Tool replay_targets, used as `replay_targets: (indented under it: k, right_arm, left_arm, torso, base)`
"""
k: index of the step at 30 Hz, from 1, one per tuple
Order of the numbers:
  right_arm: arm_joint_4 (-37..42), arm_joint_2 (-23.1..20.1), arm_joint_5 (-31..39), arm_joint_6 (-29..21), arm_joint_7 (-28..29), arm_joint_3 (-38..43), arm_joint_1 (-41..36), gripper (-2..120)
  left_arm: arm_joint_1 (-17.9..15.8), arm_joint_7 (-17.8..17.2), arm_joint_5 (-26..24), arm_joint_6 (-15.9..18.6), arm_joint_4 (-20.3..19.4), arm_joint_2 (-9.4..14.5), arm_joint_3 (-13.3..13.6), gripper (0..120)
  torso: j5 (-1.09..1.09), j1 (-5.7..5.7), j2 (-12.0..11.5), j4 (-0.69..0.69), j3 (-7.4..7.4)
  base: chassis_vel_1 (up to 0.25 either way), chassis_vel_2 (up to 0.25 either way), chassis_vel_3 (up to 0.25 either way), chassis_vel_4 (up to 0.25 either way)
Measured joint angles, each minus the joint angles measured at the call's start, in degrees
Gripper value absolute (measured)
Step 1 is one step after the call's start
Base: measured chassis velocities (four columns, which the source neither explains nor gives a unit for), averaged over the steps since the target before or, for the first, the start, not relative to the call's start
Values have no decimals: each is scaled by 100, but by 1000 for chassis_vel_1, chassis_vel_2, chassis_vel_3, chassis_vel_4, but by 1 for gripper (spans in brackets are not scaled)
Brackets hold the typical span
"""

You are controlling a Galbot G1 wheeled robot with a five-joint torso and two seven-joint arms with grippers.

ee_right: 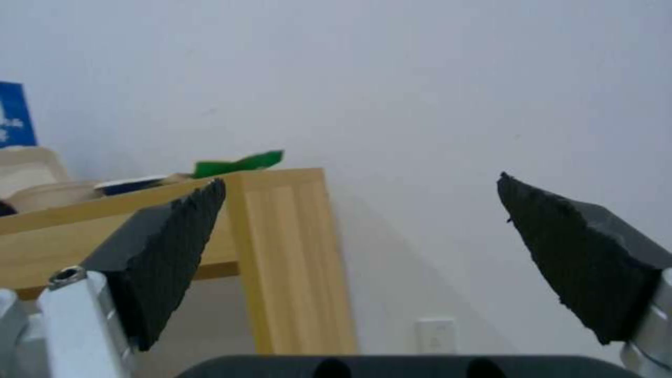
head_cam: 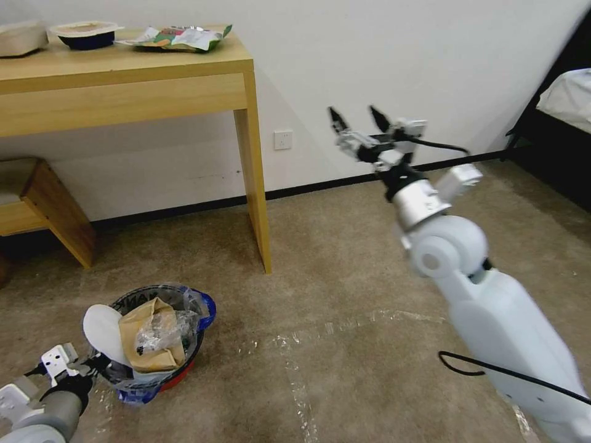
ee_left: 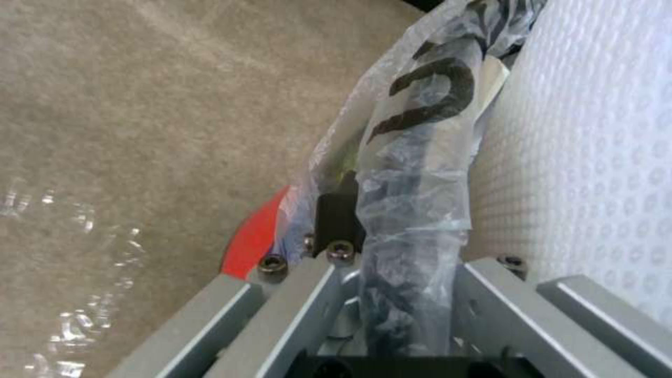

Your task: Pick up the trash bin and place the garbage on the floor into it.

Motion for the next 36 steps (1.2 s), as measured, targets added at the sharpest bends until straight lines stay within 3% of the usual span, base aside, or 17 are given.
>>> replay_targets:
  k: [16, 36]
  right_arm:
    - [341, -185, -3, 7, 69, 590, -860, 98]
    - [293, -167, -55, 47, 69, 738, -1075, 98]
  left_arm:
    - [-95, -83, -1217, -66, 302, -45, 30, 1]
    - [-406, 393, -1192, -273, 1480, 17, 111, 1]
  torso:
    - [0, 0, 0, 0, 0]
    - [-1, 0, 0, 0, 0]
  base:
    - [0, 0, 0, 0]
    - [0, 0, 0, 0]
